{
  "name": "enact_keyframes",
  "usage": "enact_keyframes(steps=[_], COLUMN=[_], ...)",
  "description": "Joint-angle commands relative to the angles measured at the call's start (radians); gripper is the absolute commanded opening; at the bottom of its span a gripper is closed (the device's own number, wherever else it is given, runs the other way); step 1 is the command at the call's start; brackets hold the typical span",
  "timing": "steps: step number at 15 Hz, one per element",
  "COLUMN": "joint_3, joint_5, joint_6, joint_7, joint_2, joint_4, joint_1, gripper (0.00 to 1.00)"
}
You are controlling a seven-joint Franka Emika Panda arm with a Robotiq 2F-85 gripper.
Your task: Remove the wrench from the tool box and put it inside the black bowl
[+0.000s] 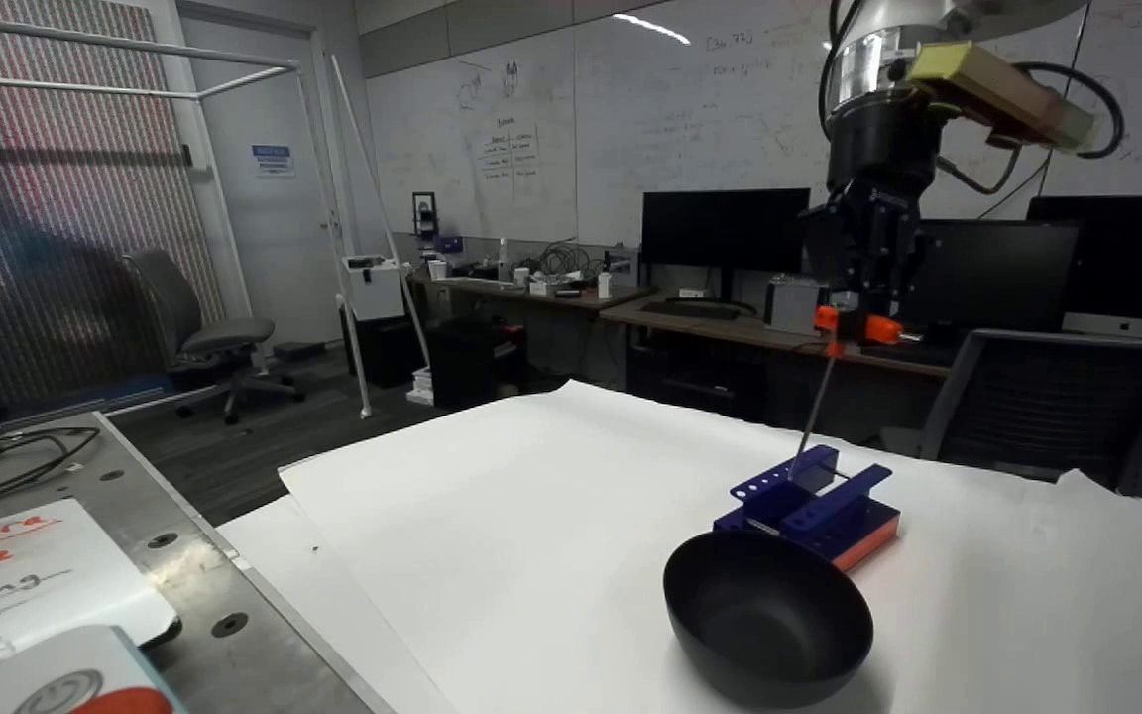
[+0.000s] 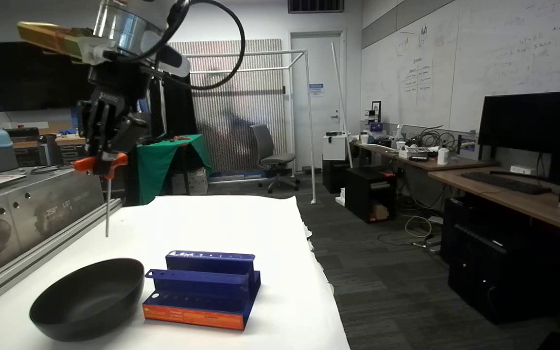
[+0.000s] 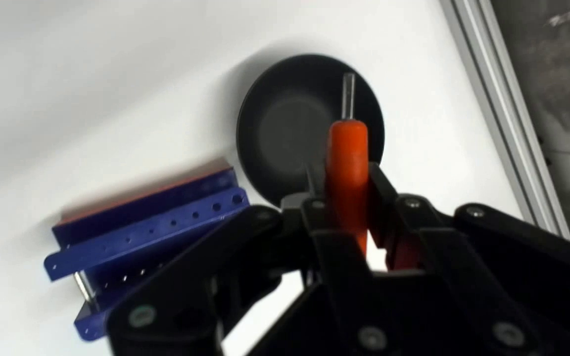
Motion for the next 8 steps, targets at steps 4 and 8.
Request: enact_keyframes(steps=[4,8], joint_3=[-0.035,-0.019], joint_5=[0.219,0.312], joint_6=[-0.026,0.153], joint_7=[-0.164,-0.255], joint_2=[0.142,0.224], joint_4=[-0.062,-0.138], joint_1=[-0.001,0.006], gripper=[0.05,0.05])
